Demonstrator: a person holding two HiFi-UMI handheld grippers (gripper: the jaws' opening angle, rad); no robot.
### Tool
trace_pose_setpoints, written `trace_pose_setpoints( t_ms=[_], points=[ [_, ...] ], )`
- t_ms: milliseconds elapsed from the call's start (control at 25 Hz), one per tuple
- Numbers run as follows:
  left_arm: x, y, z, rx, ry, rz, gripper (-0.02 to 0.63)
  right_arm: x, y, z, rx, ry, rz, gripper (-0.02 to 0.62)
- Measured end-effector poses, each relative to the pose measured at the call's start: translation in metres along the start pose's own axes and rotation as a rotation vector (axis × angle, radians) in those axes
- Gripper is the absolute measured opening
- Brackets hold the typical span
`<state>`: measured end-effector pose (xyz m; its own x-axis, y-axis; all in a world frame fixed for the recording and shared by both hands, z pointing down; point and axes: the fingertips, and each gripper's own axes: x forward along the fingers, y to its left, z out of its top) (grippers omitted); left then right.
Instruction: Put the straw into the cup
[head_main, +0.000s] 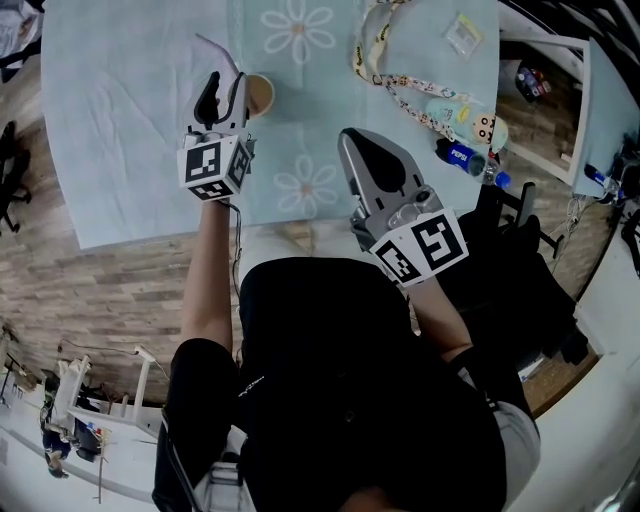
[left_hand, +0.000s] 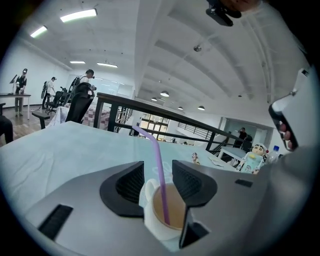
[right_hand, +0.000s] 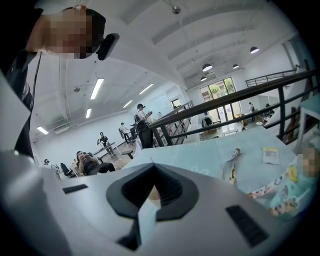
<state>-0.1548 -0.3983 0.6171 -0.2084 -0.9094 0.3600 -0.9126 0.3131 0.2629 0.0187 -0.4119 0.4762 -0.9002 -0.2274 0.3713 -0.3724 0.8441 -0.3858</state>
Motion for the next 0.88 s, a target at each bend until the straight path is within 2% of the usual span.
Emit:
trace_pose_setpoints(
  t_ms=[200, 400, 560, 880],
  points=[
    [-0.034, 0.002, -0.001, 0.017, 0.022, -0.018, 0.159, -0.003, 0.025, 0.012, -0.023, -0.043, 0.002, 0.009],
    [-0.068, 0.000, 0.011, 0.047, 0.001, -0.055, 0.041, -0.008, 0.053, 0.018, -0.040, -0.084, 0.000, 0.009],
    [-0.096, -0.013, 0.038, 0.069, -0.058, -0.105, 0.014, -0.012, 0.077, 0.016, -0.060, -0.104, 0.007, 0.009],
    [-0.163, -0.056, 0.117, 0.072, -0.192, -0.288, 0.014, -0.014, 0.128, 0.036, -0.122, -0.184, 0.033, 0.009]
  ],
)
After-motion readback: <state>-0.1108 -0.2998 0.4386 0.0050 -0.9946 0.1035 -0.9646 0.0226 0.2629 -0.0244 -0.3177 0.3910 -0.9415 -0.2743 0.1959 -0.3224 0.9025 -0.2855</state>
